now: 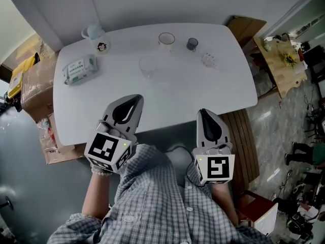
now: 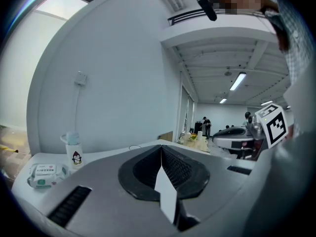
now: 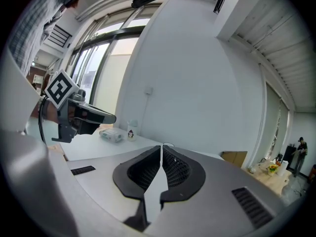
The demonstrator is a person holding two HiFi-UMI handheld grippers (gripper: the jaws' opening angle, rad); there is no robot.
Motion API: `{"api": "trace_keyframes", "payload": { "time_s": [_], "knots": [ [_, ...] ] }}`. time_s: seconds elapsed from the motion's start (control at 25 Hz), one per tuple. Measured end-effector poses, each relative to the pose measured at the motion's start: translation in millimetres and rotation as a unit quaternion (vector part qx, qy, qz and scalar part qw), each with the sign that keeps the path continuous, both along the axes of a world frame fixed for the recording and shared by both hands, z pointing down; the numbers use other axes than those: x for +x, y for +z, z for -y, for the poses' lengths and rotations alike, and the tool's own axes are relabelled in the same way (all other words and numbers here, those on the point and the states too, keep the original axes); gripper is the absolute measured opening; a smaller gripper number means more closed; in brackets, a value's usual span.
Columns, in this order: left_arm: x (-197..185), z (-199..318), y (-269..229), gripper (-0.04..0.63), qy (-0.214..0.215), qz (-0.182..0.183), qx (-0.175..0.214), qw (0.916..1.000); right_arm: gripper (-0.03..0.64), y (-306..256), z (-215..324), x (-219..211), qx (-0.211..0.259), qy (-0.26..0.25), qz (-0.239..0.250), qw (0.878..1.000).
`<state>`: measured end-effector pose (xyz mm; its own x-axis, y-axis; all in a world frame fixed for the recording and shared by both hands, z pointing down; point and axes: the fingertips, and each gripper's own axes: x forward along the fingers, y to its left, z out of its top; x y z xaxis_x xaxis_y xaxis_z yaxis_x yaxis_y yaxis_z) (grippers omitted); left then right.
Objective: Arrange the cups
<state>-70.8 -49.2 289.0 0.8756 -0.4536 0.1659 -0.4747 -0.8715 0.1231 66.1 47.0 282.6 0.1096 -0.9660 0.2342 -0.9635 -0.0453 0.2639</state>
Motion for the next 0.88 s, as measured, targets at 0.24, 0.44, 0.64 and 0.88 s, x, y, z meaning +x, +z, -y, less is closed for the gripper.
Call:
{"api": "trace_keyframes", "payload": {
  "time_s": [0.24,0.44,0.64,0.88],
  "knots": [
    [-1,15,27,0.011,-0.035,0.034,0.004,0.9988,0.029,0,25,-6,-0.010,-0.037,-0.009,0.999],
    [5,27,44,0.012,-0.052,0.048,-0.015,0.9974,0.029,6,47,-6,-0.017,-0.071,-0.002,0.997],
    [18,38,70,0.012,-0.060,0.079,-0.037,0.9944,0.029,18,66,2,-0.028,-0.099,0.005,0.995],
    [40,56,100,0.025,-0.083,0.106,-0.062,0.9890,0.029,31,83,28,-0.051,-0.119,0.019,0.991]
  ]
}}
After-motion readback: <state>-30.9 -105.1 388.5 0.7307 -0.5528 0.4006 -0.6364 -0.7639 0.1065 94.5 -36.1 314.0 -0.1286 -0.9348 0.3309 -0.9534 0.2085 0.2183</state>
